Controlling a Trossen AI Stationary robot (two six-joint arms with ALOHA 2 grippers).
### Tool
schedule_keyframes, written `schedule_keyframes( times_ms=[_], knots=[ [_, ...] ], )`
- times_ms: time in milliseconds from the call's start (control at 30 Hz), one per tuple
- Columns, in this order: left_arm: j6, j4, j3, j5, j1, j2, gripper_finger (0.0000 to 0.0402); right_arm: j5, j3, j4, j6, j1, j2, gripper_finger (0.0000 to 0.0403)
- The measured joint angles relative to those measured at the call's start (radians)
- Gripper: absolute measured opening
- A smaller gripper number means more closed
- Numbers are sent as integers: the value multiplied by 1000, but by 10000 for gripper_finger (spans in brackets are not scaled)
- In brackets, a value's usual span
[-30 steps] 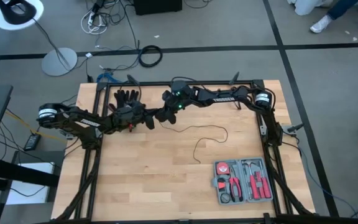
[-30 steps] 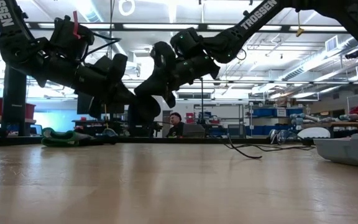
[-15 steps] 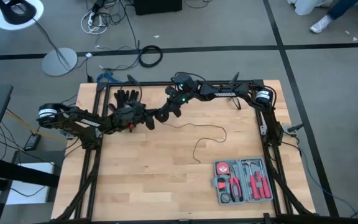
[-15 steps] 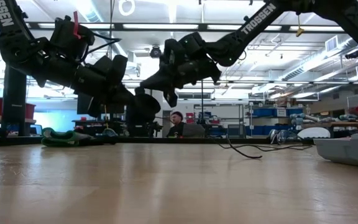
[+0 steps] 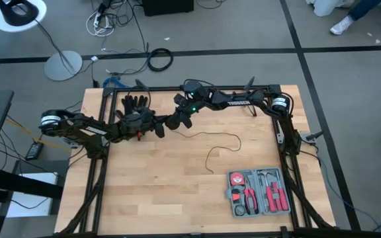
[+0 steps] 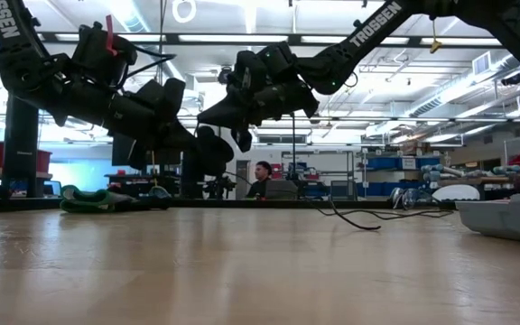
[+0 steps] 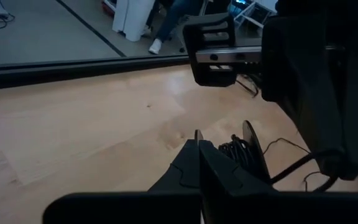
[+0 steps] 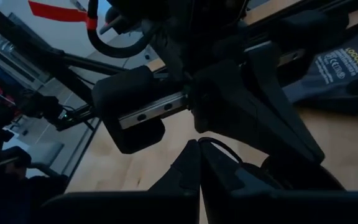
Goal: Coil cords
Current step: Coil the black wire
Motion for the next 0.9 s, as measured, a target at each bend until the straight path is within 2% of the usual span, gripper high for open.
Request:
schedule_keyframes(
  times_ms=[333, 633, 767, 900],
  knots=[
    [80, 45, 0, -44, 0, 0, 0, -8, 0, 4, 9, 0, 0, 1],
    [128, 33, 0, -21, 0, 1, 0, -17, 1, -32, 17, -28, 0, 1],
    [127, 9, 0, -6, 0, 1, 0, -76, 1, -44, 50, -52, 0, 1],
    [98, -5, 0, 19, 0, 1, 0, -87, 1, -63, 68, -73, 0, 1]
  ],
)
